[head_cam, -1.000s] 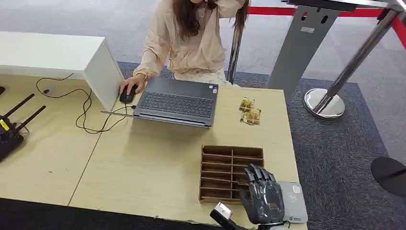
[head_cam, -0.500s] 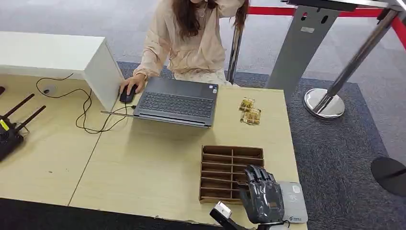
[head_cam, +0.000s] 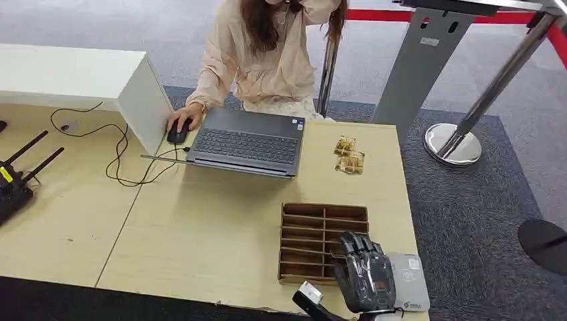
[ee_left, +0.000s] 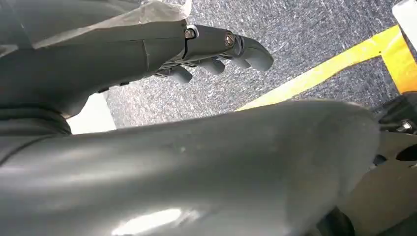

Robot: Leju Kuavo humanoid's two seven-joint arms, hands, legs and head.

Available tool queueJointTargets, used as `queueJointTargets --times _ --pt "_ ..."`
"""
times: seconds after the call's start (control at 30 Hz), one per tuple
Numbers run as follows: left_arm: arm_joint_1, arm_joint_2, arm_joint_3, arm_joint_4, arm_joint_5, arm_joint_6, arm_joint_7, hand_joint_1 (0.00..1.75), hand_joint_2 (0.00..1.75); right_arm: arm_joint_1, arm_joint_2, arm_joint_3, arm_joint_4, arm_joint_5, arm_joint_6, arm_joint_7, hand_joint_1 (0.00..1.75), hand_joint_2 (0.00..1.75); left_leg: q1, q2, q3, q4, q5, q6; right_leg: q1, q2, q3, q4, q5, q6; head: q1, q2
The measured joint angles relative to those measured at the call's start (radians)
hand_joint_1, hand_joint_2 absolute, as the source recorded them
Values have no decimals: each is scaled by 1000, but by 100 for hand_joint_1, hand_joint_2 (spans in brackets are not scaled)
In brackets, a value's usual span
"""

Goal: Pass the card to the sensor for recognition and then transmit it.

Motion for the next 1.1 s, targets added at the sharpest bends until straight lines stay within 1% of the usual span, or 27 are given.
queueJointTargets --times 0.1,0.17,0.2,0.27,0.3,0.33,0.37,0.4,0.53,0.57,0.63,0.67,0.73,0.8,0.83,1.03,1.07,1.1 --pt "0 0 0 0 1 0 2 0 0 0 0 0 0 0 3 0 66 175 0 0 0 0 0 0 0 0 0 0 0 0 0 0" --pt "0 0 0 0 3 0 2 0 0 0 1 1 0 0 4 0 75 175 0 0 0 0 0 0 0 0 0 0 0 0 0 0" --pt "0 0 0 0 4 0 2 0 0 0 2 1 0 0 6 0 75 175 0 0 0 0 0 0 0 0 0 0 0 0 0 0" --pt "0 0 0 0 6 0 2 0 0 0 2 1 0 0 7 0 99 175 0 0 0 0 0 0 0 0 0 0 0 0 0 0" --pt "0 0 0 0 6 1 2 0 0 0 3 1 0 0 7 0 108 175 0 0 0 0 0 0 0 0 0 0 0 0 0 0" --pt "0 0 0 0 7 2 2 0 0 0 3 1 -1 0 7 0 124 175 0 0 0 0 0 0 0 0 0 0 0 0 0 0" --pt "0 0 0 0 7 3 2 0 0 1 3 1 -2 0 7 0 134 175 0 0 0 0 0 0 0 0 0 0 0 0 0 0" --pt "0 0 0 0 7 3 2 0 0 1 4 1 -4 0 7 0 136 175 0 0 0 0 0 0 0 0 0 0 0 0 0 0" --pt "0 0 0 0 9 3 2 0 0 1 5 1 -5 0 5 0 129 175 0 0 0 0 0 0 0 0 0 0 0 0 0 0" --pt "0 0 0 0 8 4 2 0 0 1 5 1 -5 0 5 0 122 175 0 0 0 0 0 0 0 0 0 0 0 0 0 0" --pt "0 0 0 0 9 6 2 0 0 1 7 1 -5 0 4 0 120 175 0 0 0 0 0 0 0 0 0 0 0 0 0 0" --pt "0 0 0 0 9 6 2 0 0 1 8 1 -5 0 4 0 117 175 0 0 0 0 0 0 0 0 0 0 0 0 0 0" --pt "0 0 0 0 9 8 0 0 0 1 8 1 -5 0 4 0 117 175 0 0 0 0 0 0 0 0 0 0 0 0 0 0" --pt "0 0 0 0 9 8 -1 0 0 1 9 1 -5 0 2 0 112 175 0 0 0 0 0 0 0 0 0 0 0 0 0 0" --pt "0 0 0 0 9 9 -2 0 0 1 9 1 -5 0 2 0 113 175 0 0 0 0 0 0 0 0 0 0 0 0 0 0" --pt "0 0 0 0 9 9 -4 0 0 1 10 1 -4 0 -2 0 112 175 0 0 0 0 0 0 0 0 0 0 0 0 0 0" --pt "0 0 0 0 9 9 -4 0 0 1 10 1 -4 1 -3 0 115 175 0 0 0 0 0 0 0 0 0 0 0 0 0 0" --pt "0 0 0 0 9 9 -4 0 0 1 10 1 -4 1 -5 0 115 175 0 0 0 0 0 0 0 0 0 0 0 0 0 0"
